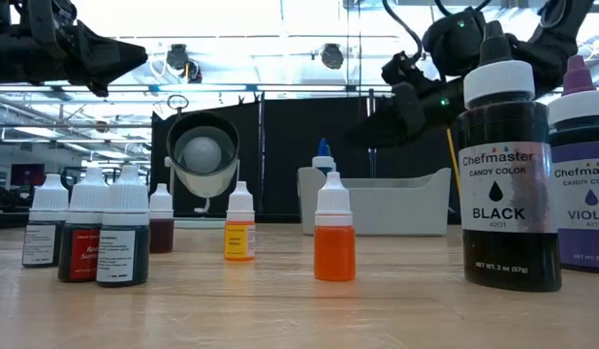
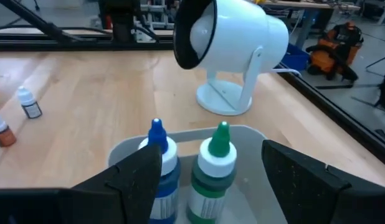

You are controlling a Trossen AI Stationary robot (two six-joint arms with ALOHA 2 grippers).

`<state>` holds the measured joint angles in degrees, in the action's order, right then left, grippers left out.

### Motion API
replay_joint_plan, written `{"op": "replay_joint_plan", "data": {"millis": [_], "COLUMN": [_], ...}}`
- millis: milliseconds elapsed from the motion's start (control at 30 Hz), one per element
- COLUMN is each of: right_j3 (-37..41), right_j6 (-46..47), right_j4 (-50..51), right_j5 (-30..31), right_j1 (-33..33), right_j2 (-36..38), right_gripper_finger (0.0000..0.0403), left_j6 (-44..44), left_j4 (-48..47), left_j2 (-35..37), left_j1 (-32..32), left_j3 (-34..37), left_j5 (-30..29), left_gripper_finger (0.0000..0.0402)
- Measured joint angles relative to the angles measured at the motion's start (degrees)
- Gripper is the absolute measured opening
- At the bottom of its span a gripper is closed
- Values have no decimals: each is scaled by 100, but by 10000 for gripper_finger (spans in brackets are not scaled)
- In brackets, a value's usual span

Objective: Pick & Place food coloring
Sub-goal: Put the blue food coloring bottle into the gray bin, then adjust the green food coloring bottle in the gray bin

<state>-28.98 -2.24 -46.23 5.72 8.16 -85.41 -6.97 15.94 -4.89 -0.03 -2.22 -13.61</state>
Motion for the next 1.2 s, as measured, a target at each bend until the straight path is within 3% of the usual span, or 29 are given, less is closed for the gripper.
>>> {"op": "replay_joint_plan", "data": {"millis": [533, 667, 1000, 1200], "right_j3": [-10, -19, -240, -544], "right_j6": [-321, -295, -596, -596], "right_j4": [-643, -975, -1275, -1282], "right_j5": [-23, -297, -336, -734], "right_j1": [79, 146, 301, 426], "right_j2": [-457, -556, -1129, -1481], "right_gripper_finger": [265, 265, 265, 265], "left_j6": [-8, 17, 113, 127], "left_j4": [78, 49, -3, 7], "left_j2": [0, 2, 2, 2], "left_j1": [2, 2, 1, 2], "left_j3": [0, 0, 1, 0], "left_j5": [-153, -153, -190, -195], "left_gripper_finger": [72, 72, 72, 72]}}
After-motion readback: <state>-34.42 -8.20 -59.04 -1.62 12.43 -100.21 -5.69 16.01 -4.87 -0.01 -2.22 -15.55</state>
